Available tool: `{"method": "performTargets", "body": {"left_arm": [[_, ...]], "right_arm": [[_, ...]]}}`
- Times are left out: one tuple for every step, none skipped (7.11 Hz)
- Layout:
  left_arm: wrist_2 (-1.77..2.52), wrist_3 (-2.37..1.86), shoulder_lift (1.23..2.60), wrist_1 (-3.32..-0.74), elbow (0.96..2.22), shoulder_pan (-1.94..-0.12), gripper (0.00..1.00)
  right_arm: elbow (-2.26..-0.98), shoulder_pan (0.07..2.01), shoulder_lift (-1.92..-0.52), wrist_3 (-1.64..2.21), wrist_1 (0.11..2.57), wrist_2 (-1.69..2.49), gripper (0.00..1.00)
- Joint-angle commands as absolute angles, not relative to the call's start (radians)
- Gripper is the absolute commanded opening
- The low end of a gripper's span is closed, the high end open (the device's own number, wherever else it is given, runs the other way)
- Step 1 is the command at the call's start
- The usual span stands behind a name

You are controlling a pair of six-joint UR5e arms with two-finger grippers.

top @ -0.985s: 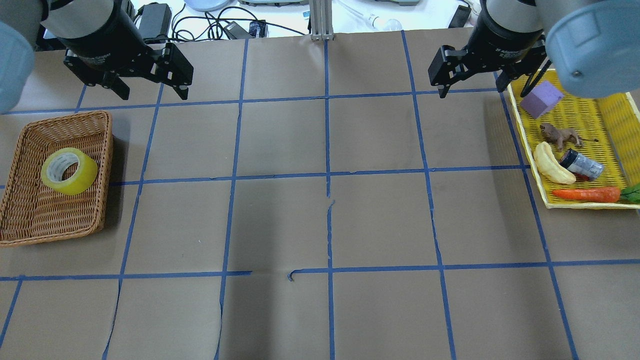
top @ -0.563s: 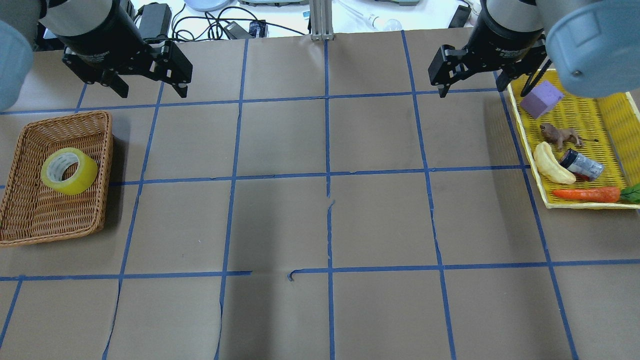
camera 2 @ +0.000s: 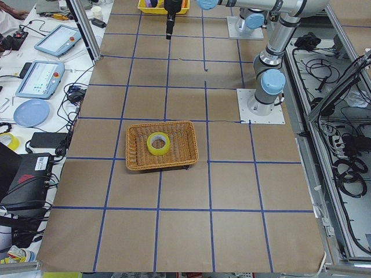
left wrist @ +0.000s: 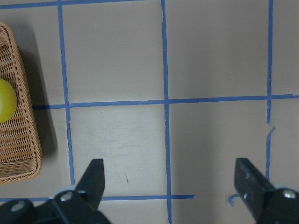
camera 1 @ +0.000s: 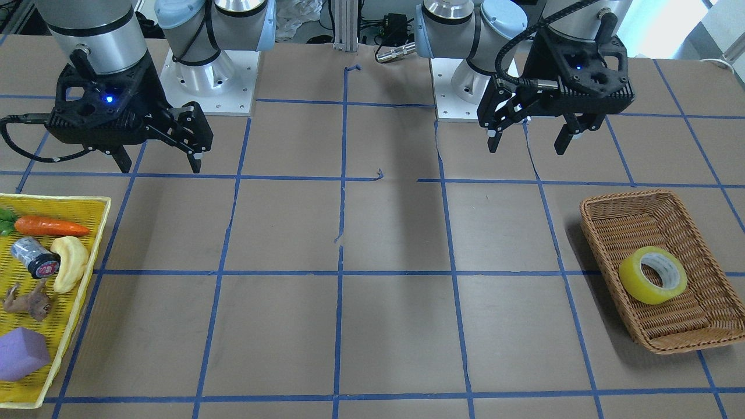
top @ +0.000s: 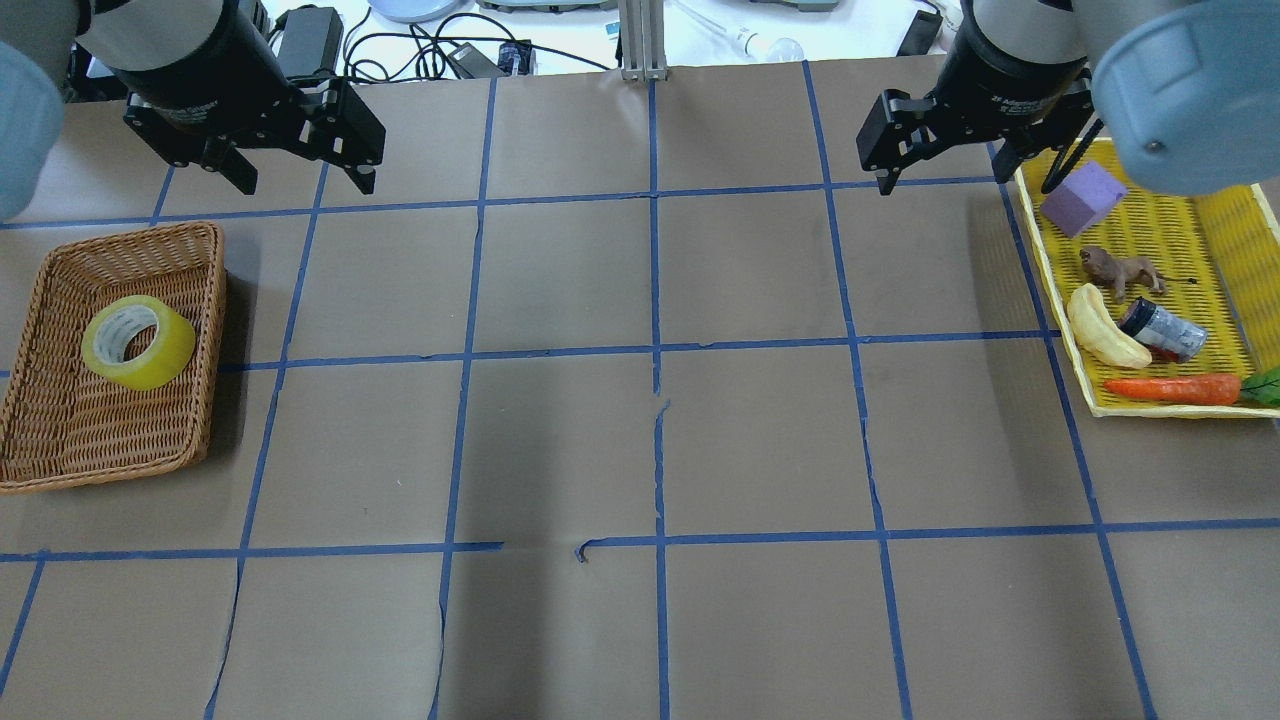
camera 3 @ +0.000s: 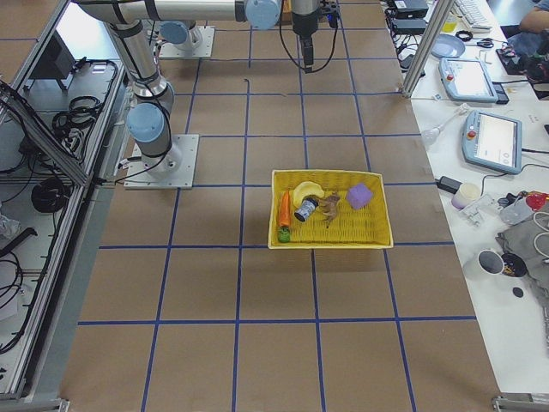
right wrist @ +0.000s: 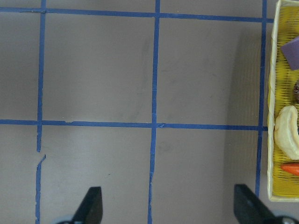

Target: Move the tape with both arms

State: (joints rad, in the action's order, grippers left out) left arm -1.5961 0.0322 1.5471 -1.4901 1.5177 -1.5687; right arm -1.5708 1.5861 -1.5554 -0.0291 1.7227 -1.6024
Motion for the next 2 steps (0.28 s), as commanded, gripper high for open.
{"method": "performTargets", "body": {"left_arm": [[-1.597, 0.031, 1.552, -1.488, 1.517, -1.568, 1.00], [-1.595, 0.034, 1.548, -1.474, 1.511, -1.569, 1.00]], "right_arm": [[-1.571, 1.586, -1.555, -0.029, 1.723, -1.603, 1.00], [-1.571, 1.586, -1.555, -0.029, 1.723, -1.603, 1.00]]}}
